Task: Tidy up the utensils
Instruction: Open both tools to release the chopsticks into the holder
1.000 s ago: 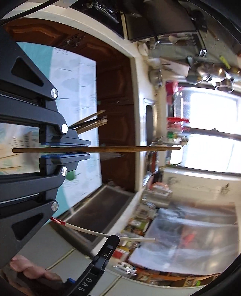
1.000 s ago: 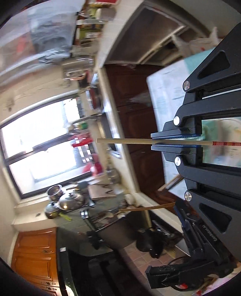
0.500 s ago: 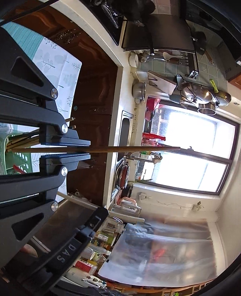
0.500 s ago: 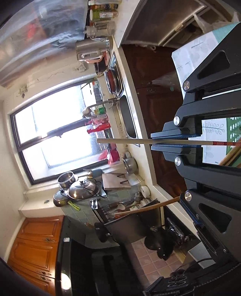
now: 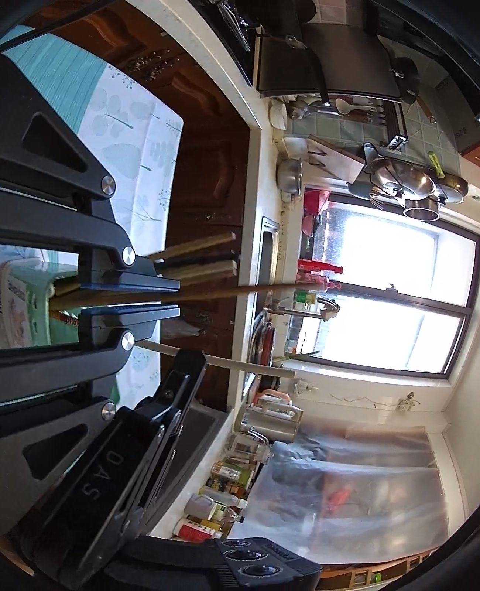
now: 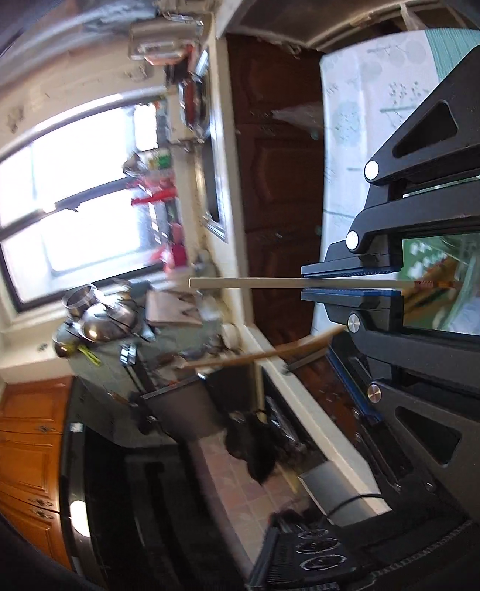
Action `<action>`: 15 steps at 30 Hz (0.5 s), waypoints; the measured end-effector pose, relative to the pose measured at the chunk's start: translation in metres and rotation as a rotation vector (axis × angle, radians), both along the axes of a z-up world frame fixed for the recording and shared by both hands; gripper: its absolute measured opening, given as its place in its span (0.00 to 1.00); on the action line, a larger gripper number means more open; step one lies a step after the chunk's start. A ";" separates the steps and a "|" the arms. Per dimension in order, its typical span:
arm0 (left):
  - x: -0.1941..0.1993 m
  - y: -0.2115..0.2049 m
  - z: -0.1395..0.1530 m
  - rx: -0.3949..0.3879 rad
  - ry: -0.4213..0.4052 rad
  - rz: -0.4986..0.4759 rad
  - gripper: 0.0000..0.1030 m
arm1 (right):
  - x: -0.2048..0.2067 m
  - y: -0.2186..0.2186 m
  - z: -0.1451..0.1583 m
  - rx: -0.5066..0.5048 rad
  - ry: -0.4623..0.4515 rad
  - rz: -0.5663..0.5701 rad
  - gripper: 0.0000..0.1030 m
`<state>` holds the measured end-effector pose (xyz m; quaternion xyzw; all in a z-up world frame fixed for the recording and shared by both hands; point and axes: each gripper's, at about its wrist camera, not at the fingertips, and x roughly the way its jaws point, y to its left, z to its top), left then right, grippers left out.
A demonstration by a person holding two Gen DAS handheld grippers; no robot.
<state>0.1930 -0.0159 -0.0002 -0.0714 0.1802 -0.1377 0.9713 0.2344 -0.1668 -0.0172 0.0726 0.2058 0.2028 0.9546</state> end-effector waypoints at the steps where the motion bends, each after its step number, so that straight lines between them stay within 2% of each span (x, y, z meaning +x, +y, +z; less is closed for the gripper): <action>1: -0.001 0.002 -0.001 -0.002 0.011 -0.003 0.07 | 0.002 0.003 -0.006 0.004 0.025 0.014 0.07; 3: -0.004 0.005 -0.003 -0.004 0.043 0.001 0.19 | 0.004 0.002 -0.015 0.032 0.068 0.045 0.08; 5: -0.007 0.010 -0.003 -0.009 0.072 0.003 0.39 | 0.003 -0.001 -0.021 0.054 0.091 0.064 0.09; 9: -0.015 0.017 0.000 0.002 0.117 -0.010 0.43 | -0.002 0.003 -0.020 0.062 0.110 0.070 0.10; 15: -0.035 0.028 0.002 0.033 0.222 -0.041 0.48 | -0.036 -0.002 0.004 0.053 0.161 0.067 0.10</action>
